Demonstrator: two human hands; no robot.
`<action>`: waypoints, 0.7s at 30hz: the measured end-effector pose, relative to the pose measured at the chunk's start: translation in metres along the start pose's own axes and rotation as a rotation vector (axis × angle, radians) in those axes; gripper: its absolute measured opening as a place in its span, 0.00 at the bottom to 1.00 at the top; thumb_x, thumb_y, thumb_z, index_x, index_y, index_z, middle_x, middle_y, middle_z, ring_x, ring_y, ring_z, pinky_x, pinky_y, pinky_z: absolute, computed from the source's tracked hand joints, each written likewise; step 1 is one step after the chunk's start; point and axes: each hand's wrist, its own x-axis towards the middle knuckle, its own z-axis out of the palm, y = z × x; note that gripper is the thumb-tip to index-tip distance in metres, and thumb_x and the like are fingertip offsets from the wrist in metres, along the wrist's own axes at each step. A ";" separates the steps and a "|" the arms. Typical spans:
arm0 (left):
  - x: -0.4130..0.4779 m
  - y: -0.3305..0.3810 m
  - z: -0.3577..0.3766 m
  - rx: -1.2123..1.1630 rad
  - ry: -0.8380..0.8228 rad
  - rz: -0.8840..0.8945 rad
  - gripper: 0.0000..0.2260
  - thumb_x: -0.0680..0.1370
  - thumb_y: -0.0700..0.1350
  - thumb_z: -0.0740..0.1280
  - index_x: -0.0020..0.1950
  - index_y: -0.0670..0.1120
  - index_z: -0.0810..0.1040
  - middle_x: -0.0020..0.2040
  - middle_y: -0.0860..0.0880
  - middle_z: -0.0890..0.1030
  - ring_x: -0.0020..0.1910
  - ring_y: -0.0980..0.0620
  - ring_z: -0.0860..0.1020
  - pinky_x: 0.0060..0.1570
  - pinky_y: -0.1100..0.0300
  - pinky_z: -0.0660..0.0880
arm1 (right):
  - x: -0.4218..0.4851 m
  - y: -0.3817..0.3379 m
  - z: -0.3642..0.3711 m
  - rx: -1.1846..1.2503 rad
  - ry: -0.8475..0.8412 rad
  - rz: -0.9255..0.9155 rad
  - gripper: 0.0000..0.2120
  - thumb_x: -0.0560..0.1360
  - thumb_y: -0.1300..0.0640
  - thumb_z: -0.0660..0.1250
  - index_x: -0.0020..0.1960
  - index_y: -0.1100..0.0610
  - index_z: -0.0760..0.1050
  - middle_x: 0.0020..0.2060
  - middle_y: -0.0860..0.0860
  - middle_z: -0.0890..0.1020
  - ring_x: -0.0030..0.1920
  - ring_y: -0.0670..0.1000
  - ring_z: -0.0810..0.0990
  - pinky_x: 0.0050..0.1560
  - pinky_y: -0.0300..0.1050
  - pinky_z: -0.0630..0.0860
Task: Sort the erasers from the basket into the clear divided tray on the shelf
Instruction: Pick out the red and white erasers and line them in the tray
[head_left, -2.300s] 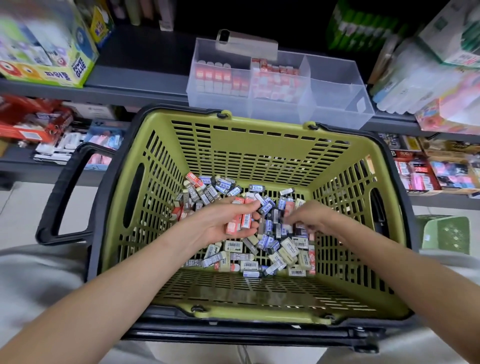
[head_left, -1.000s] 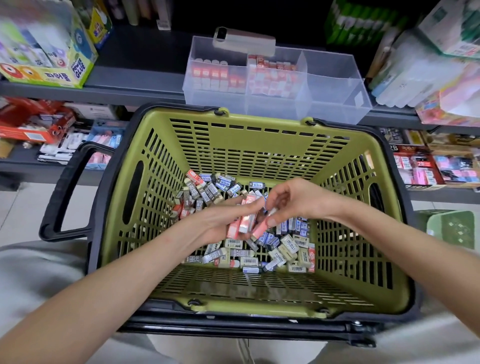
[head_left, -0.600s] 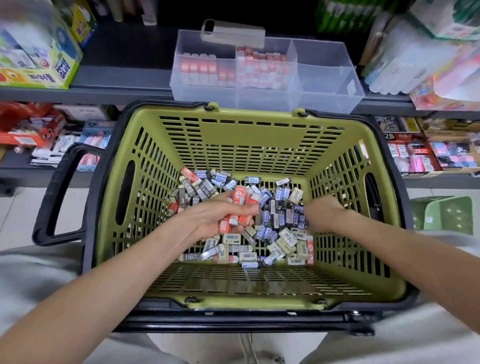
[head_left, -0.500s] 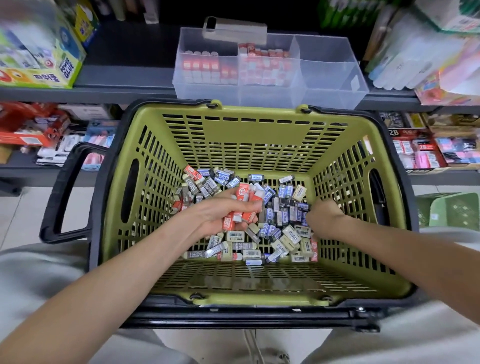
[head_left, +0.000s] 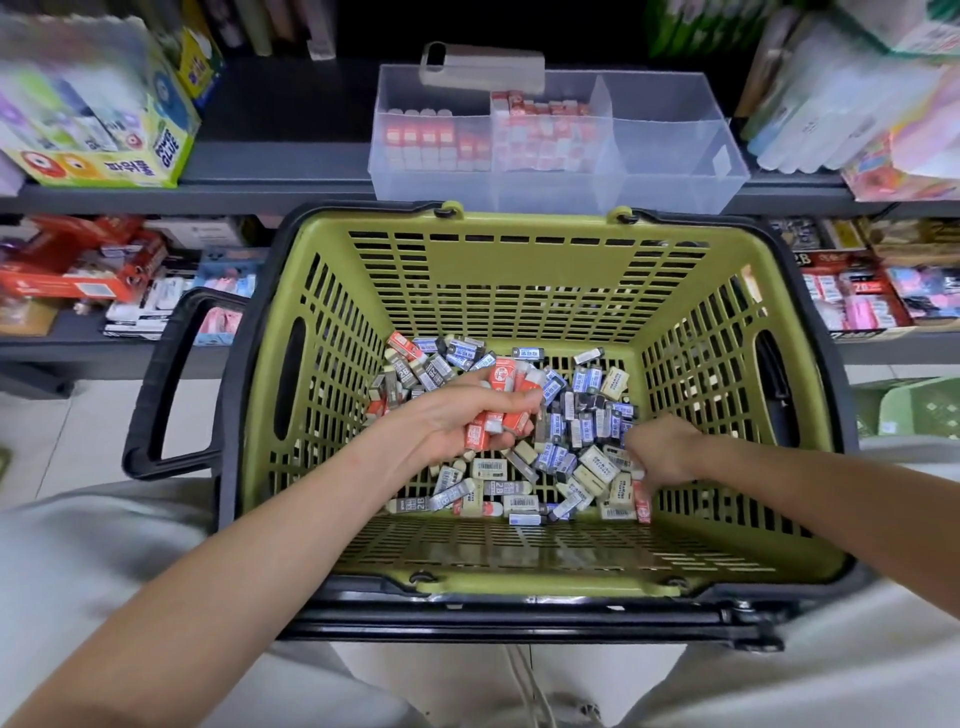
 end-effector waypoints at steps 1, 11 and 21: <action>0.000 0.001 0.000 -0.004 0.006 0.003 0.21 0.62 0.38 0.75 0.52 0.43 0.73 0.38 0.45 0.83 0.31 0.50 0.80 0.23 0.63 0.74 | -0.001 -0.002 0.001 0.060 0.002 -0.004 0.17 0.69 0.49 0.73 0.49 0.58 0.73 0.46 0.50 0.79 0.48 0.49 0.78 0.50 0.42 0.76; -0.005 0.009 -0.004 -0.100 0.077 0.089 0.19 0.64 0.40 0.74 0.52 0.41 0.75 0.36 0.45 0.84 0.29 0.51 0.80 0.21 0.64 0.74 | -0.025 0.003 -0.071 0.757 0.182 -0.153 0.11 0.68 0.62 0.73 0.44 0.57 0.71 0.44 0.54 0.79 0.47 0.52 0.79 0.50 0.44 0.77; -0.033 0.057 -0.014 -0.069 0.201 0.358 0.20 0.63 0.41 0.74 0.53 0.42 0.74 0.36 0.47 0.84 0.30 0.53 0.81 0.22 0.65 0.73 | -0.055 -0.009 -0.197 1.458 0.769 -0.382 0.12 0.71 0.66 0.71 0.49 0.59 0.71 0.35 0.56 0.77 0.29 0.47 0.77 0.34 0.37 0.76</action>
